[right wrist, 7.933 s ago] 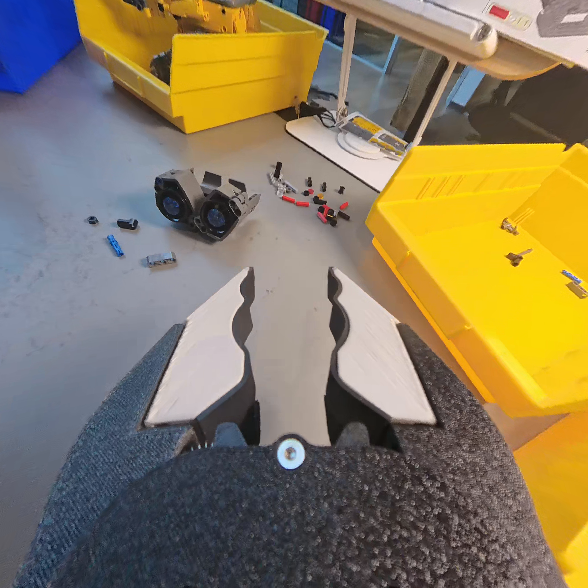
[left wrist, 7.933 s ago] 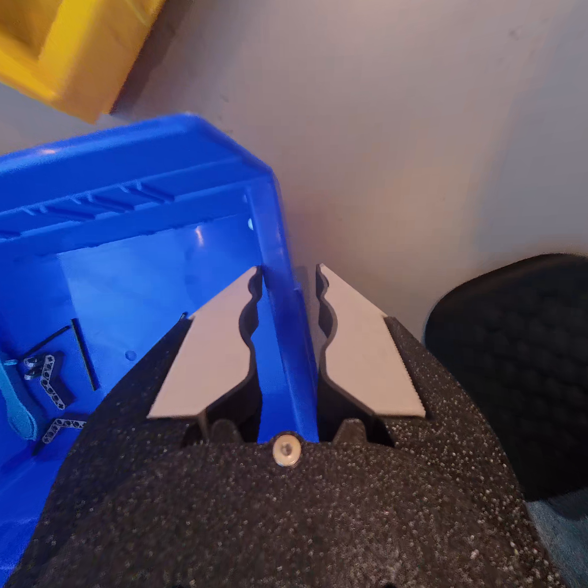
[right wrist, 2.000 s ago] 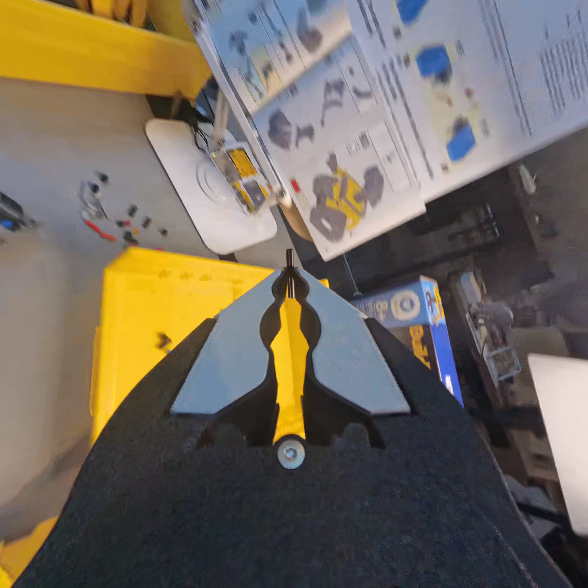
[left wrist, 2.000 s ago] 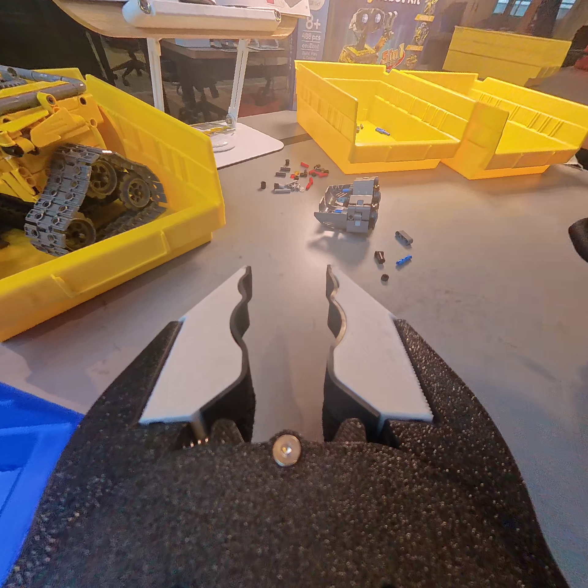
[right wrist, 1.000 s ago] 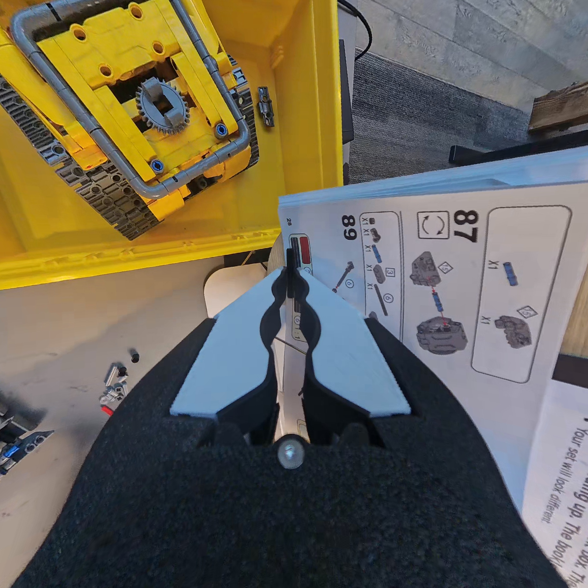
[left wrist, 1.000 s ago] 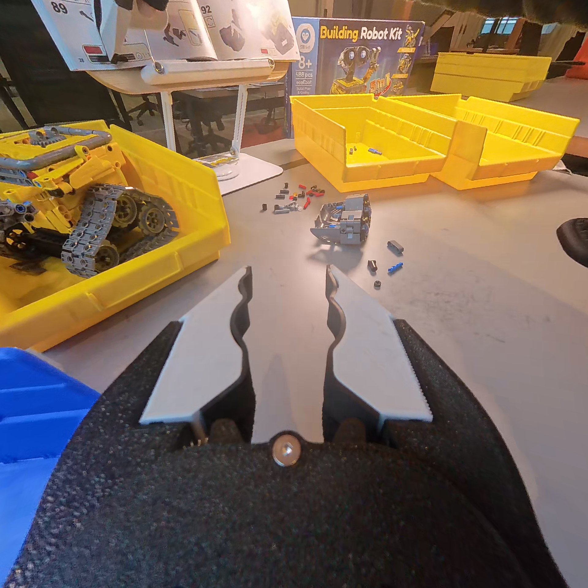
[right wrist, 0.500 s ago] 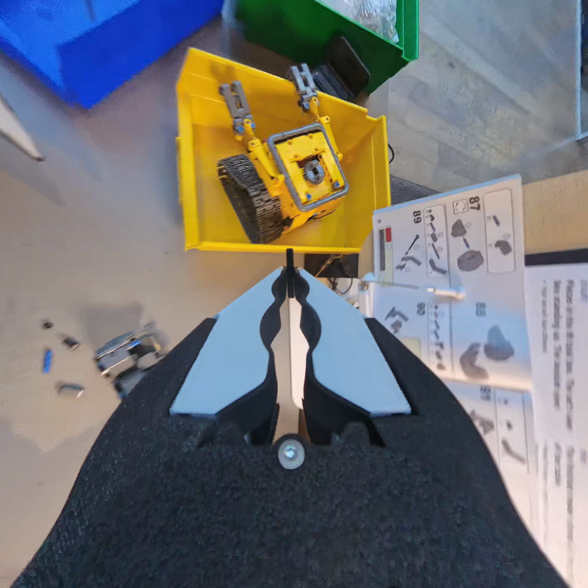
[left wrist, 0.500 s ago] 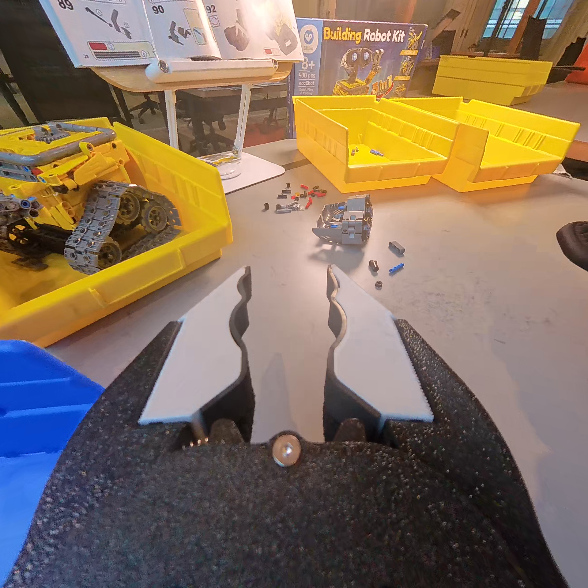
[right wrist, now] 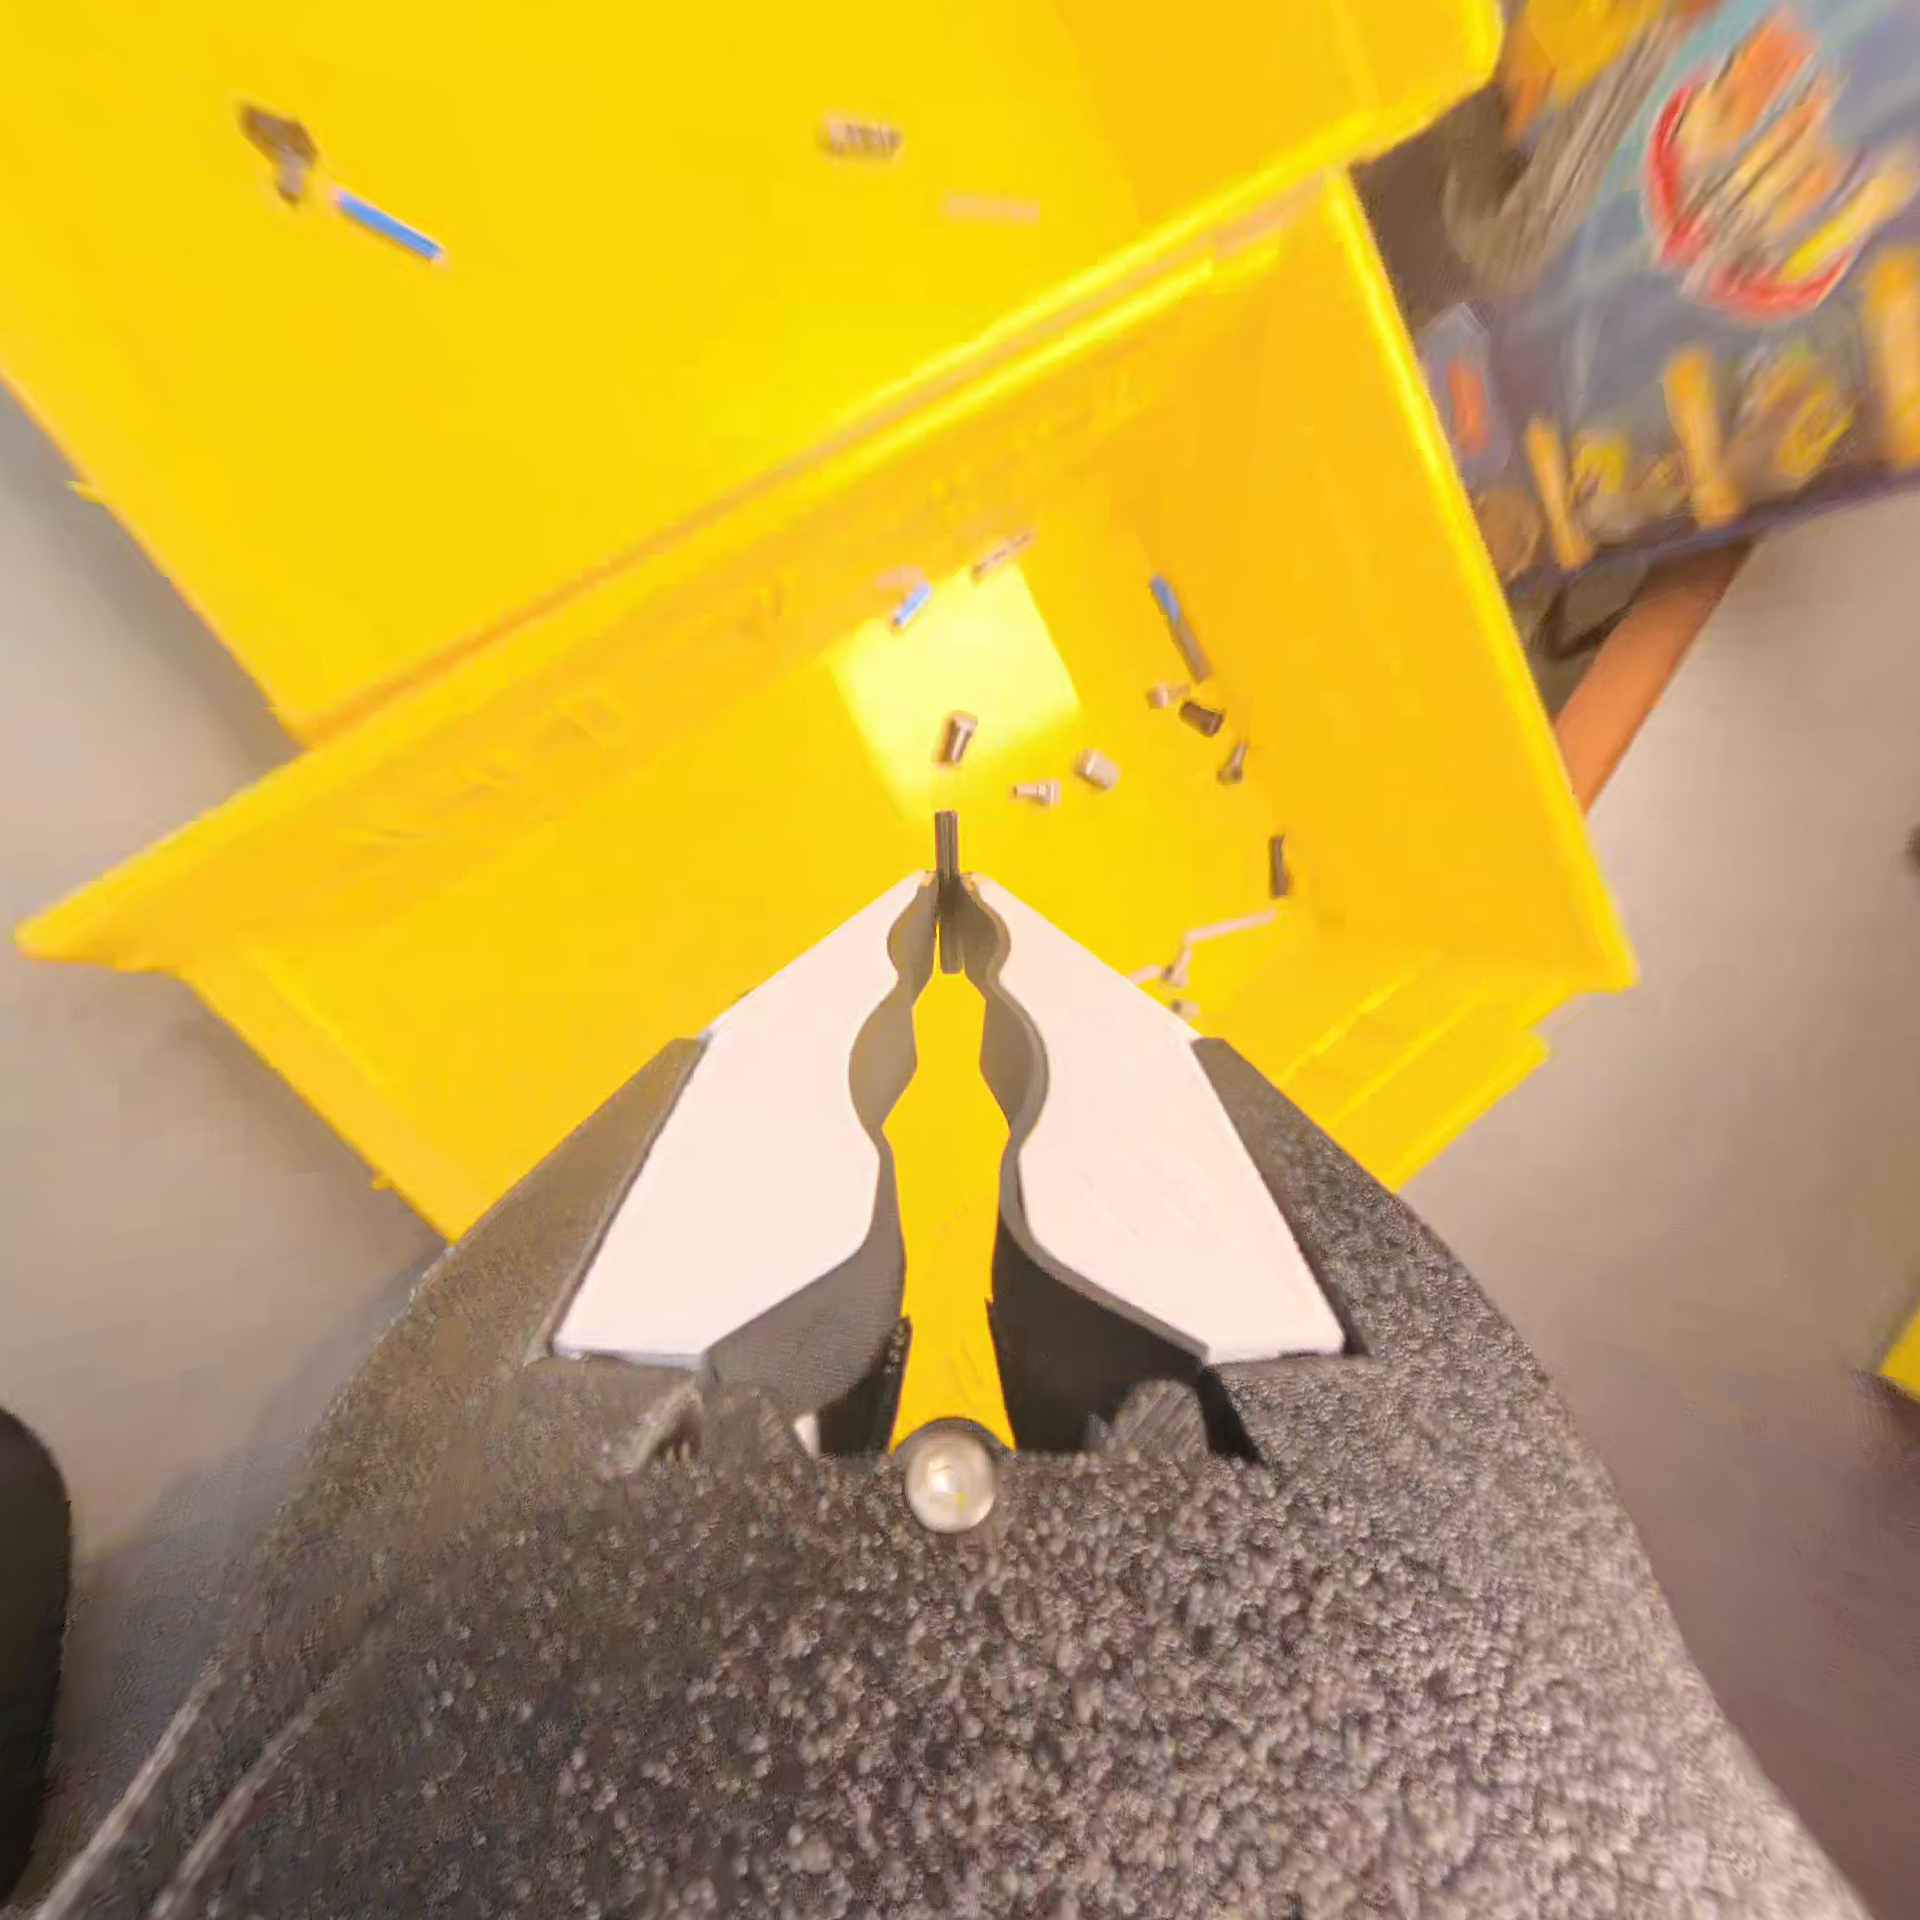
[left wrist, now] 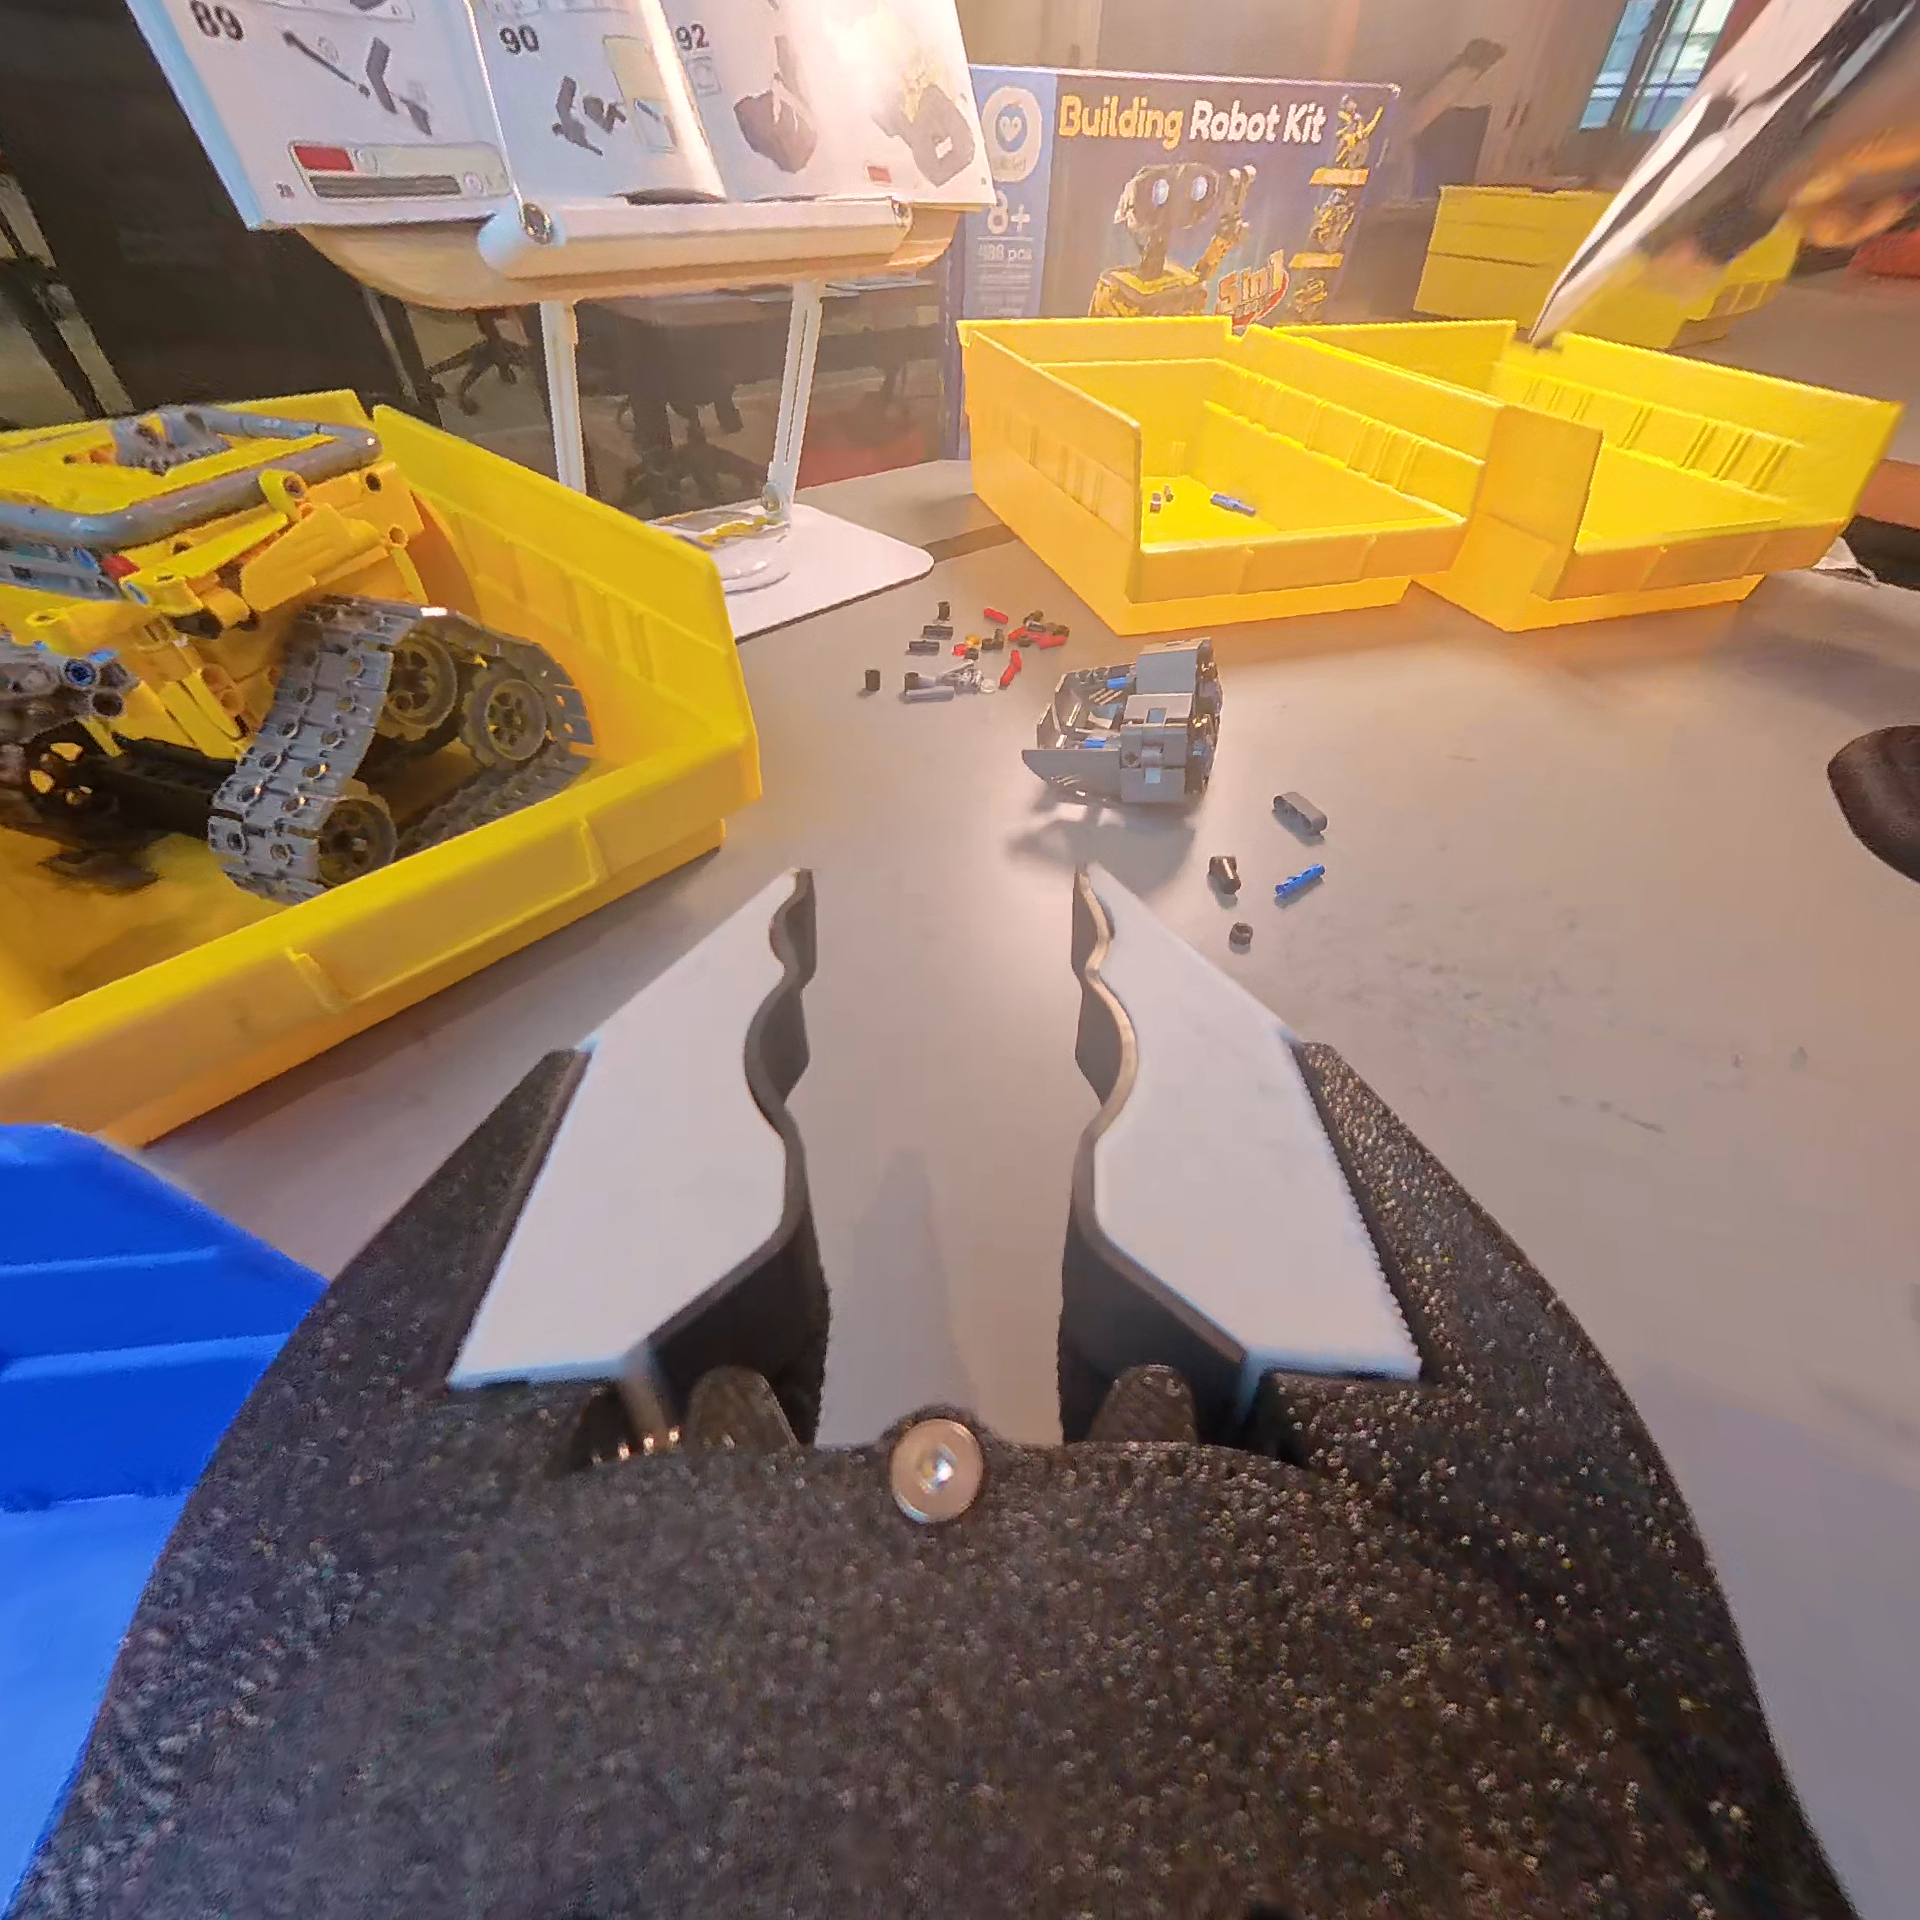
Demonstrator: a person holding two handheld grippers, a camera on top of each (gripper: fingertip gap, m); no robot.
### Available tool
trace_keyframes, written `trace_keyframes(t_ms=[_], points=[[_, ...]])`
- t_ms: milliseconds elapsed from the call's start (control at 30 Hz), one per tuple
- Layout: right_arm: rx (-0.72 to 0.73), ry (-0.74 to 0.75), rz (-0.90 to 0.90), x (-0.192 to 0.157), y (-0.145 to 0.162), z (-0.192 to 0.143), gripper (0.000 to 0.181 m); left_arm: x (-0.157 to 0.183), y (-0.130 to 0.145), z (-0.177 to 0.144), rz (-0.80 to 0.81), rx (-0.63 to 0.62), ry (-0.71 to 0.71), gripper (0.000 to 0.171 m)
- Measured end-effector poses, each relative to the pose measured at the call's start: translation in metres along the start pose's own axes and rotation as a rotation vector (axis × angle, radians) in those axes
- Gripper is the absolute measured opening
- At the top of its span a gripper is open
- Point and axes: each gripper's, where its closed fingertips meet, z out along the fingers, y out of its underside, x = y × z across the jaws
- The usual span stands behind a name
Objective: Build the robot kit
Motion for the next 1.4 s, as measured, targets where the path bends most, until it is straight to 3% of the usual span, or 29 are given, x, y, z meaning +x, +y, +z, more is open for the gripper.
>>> trace_keyframes(t_ms=[100, 233, 333, 433, 600, 667, 767, 833, 933, 1100, 1233, 1267, 1300, 1333, 1367, 1400], points=[[-0.084, -0.005, 0.076, 0.009, 0.032, 0.046, 0.002, 0.003, -0.015, 0.000, -0.002, 0.021, 0.019, 0.049], [-0.192, -0.028, 0.075, 0.001, 0.049, 0.079, 0.002, -0.015, -0.058, 0.000, 0.059, -0.006, -0.003, 0.053], [-0.240, -0.016, 0.060, 0.002, 0.056, 0.089, 0.006, -0.054, -0.090, 0.003, 0.157, -0.108, -0.085, 0.059], [-0.202, -0.010, 0.081, 0.003, 0.051, 0.089, 0.027, -0.105, -0.106, 0.021, 0.191, -0.214, -0.126, 0.065], [0.025, 0.056, 0.101, 0.007, 0.016, 0.048, 0.045, -0.178, -0.088, 0.081, 0.184, -0.483, -0.058, 0.093], [0.152, 0.045, 0.117, -0.002, -0.001, 0.025, 0.047, -0.201, -0.075, 0.107, 0.220, -0.606, -0.047, 0.115], [0.305, -0.018, 0.124, -0.029, -0.014, -0.002, 0.046, -0.218, -0.053, 0.137, 0.231, -0.796, 0.014, 0.136], [0.340, -0.018, 0.106, -0.043, -0.009, -0.013, 0.046, -0.229, -0.033, 0.146, 0.238, -0.937, 0.037, 0.141], [0.356, -0.003, 0.073, -0.057, 0.005, -0.021, 0.045, -0.237, -0.019, 0.148, 0.278, -1.055, 0.080, 0.131], [0.397, -0.027, 0.108, -0.071, 0.017, -0.026, 0.043, -0.240, -0.026, 0.147, 0.252, -1.066, 0.133, 0.128], [0.402, -0.037, 0.117, -0.074, 0.017, -0.022, 0.042, -0.245, -0.058, 0.143, 0.167, -0.987, 0.179, 0.124], [0.399, -0.040, 0.115, -0.074, 0.016, -0.020, 0.042, -0.248, -0.071, 0.142, 0.158, -0.960, 0.180, 0.117], [0.399, -0.039, 0.112, -0.074, 0.015, -0.019, 0.042, -0.251, -0.087, 0.142, 0.154, -0.913, 0.179, 0.101], [0.403, -0.043, 0.109, -0.075, 0.012, -0.018, 0.042, -0.252, -0.108, 0.144, 0.150, -0.831, 0.184, 0.044], [0.405, -0.055, 0.108, -0.077, 0.009, -0.017, 0.042, -0.256, -0.125, 0.148, 0.143, -0.765, 0.172, 0.011], [0.405, -0.062, 0.111, -0.078, 0.007, -0.015, 0.042, -0.253, -0.131, 0.147, 0.136, -0.759, 0.196, 0.001]])
